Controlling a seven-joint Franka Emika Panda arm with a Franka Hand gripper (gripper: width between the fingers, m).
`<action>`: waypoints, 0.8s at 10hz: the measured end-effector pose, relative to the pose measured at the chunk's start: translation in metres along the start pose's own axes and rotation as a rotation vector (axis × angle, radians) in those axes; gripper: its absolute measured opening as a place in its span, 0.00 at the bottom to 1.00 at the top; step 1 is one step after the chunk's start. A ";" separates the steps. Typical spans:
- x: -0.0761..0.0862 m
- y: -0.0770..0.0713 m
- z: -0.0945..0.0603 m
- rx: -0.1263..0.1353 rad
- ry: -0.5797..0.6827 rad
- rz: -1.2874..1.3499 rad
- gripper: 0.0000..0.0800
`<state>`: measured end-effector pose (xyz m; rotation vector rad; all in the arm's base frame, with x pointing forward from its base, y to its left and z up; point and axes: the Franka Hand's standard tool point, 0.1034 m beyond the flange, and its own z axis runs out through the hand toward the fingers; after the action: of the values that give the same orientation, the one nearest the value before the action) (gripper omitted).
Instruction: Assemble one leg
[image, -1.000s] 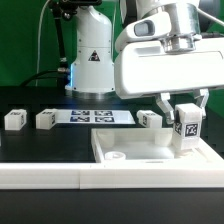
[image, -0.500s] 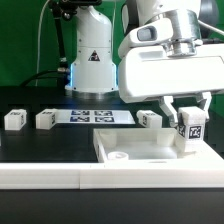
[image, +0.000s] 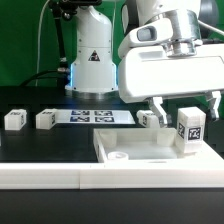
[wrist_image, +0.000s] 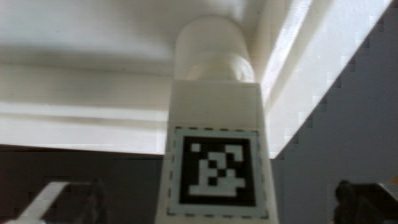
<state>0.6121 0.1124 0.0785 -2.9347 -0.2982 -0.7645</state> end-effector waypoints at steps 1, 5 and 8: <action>0.000 0.000 0.000 0.000 0.000 0.000 0.81; 0.015 0.001 -0.018 0.006 -0.043 -0.006 0.81; 0.021 0.002 -0.014 0.035 -0.201 0.002 0.81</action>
Offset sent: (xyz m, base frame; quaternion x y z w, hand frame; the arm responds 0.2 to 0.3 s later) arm 0.0025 -0.0046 0.0262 -0.0012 -0.0270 -0.0189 0.9995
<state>0.6236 0.1121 0.1008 -2.9818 -0.3194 -0.4583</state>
